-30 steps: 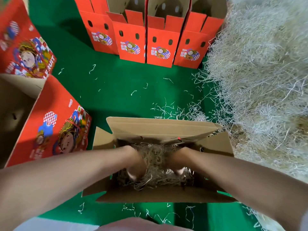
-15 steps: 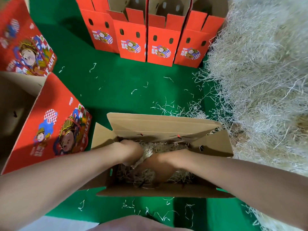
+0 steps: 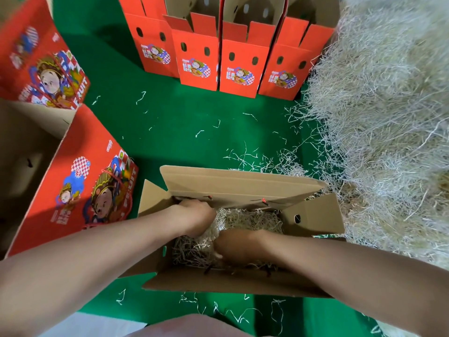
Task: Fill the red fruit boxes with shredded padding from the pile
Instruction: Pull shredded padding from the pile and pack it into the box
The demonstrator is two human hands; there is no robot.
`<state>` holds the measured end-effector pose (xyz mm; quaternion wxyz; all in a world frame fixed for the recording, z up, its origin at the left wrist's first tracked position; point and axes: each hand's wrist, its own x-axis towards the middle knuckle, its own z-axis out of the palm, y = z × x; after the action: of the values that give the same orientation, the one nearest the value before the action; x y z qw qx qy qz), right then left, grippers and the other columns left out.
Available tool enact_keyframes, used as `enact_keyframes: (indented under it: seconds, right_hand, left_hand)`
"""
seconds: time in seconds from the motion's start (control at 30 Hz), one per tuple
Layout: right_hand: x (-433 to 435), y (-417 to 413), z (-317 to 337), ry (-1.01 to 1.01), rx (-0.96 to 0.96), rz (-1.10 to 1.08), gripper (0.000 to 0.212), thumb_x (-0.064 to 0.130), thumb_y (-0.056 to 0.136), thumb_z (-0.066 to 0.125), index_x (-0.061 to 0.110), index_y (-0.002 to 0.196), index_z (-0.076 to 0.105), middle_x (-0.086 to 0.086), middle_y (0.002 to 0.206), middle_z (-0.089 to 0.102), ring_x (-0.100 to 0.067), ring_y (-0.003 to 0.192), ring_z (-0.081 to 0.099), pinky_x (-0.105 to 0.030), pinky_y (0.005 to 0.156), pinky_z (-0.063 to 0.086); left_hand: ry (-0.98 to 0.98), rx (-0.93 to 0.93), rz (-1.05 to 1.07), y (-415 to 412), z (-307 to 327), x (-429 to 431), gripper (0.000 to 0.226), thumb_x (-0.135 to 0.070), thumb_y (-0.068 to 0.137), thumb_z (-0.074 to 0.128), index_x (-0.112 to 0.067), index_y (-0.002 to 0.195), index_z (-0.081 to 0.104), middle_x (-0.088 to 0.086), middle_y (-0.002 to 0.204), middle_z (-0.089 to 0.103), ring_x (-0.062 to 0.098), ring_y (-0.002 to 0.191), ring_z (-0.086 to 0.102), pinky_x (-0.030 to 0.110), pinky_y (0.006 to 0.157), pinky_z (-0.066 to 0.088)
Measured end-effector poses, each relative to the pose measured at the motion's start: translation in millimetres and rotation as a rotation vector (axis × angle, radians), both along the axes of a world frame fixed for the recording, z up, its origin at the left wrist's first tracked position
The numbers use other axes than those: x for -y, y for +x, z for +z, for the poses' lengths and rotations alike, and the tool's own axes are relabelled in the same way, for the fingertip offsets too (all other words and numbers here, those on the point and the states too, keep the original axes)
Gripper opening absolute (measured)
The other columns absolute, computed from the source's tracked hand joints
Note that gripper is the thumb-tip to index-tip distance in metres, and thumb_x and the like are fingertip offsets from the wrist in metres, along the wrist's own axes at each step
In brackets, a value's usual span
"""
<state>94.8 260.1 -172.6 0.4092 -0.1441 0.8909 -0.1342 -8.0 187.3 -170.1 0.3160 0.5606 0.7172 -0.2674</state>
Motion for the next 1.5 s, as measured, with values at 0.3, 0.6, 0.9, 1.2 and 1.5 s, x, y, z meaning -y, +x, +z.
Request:
enact_keyframes:
  seconds: [0.3, 0.6, 0.9, 1.2, 1.5]
  right_hand:
    - [-39, 8, -20, 0.309, 0.113, -0.206, 0.025, -0.002, 0.089, 0.043, 0.0, 0.106, 0.061, -0.014, 0.098, 0.061, -0.025, 0.085, 0.061, -0.03, 0.063, 0.049]
    - [-65, 11, -15, 0.258, -0.019, -0.269, 0.033, -0.006, 0.087, 0.048, 0.007, 0.116, 0.057, -0.013, 0.115, 0.059, -0.028, 0.102, 0.058, -0.036, 0.084, 0.048]
    - [-47, 38, -23, 0.344, 0.528, 0.219, 0.025, 0.013, 0.097, 0.044, -0.003, 0.111, 0.058, -0.018, 0.112, 0.057, -0.029, 0.095, 0.055, -0.029, 0.08, 0.046]
    - [-42, 32, -30, 0.357, 0.0, -0.014, 0.026, 0.013, 0.093, 0.046, 0.003, 0.114, 0.059, -0.015, 0.118, 0.056, -0.029, 0.109, 0.056, -0.04, 0.081, 0.05]
    - [-52, 39, -17, 0.413, 0.455, -0.037, 0.035, 0.01, 0.092, 0.049, -0.001, 0.125, 0.05, -0.015, 0.112, 0.054, -0.025, 0.097, 0.052, -0.034, 0.088, 0.045]
  left_hand:
    - [-0.354, 0.105, -0.265, 22, -29, 9, 0.042, -0.013, 0.093, 0.052, -0.002, 0.133, 0.047, 0.016, 0.136, 0.047, 0.032, 0.121, 0.047, 0.041, 0.097, 0.04]
    - [-0.023, -0.097, -0.216, 10, -34, 13, 0.035, -0.029, 0.092, 0.049, -0.014, 0.123, 0.053, 0.012, 0.127, 0.052, 0.03, 0.115, 0.051, 0.045, 0.093, 0.039]
    - [-0.309, 0.2, -0.249, 14, -49, 16, 0.049, -0.014, 0.094, 0.047, -0.015, 0.142, 0.035, 0.011, 0.146, 0.033, 0.033, 0.13, 0.038, 0.046, 0.103, 0.038]
    - [0.111, 0.171, -0.225, 24, -32, 11, 0.026, -0.011, 0.092, 0.048, -0.007, 0.114, 0.061, 0.011, 0.117, 0.054, 0.031, 0.106, 0.055, 0.043, 0.085, 0.051]
    - [-0.146, 0.344, -0.065, 25, -29, 19, 0.039, -0.016, 0.094, 0.047, -0.016, 0.133, 0.047, 0.008, 0.133, 0.051, 0.027, 0.117, 0.051, 0.039, 0.097, 0.044]
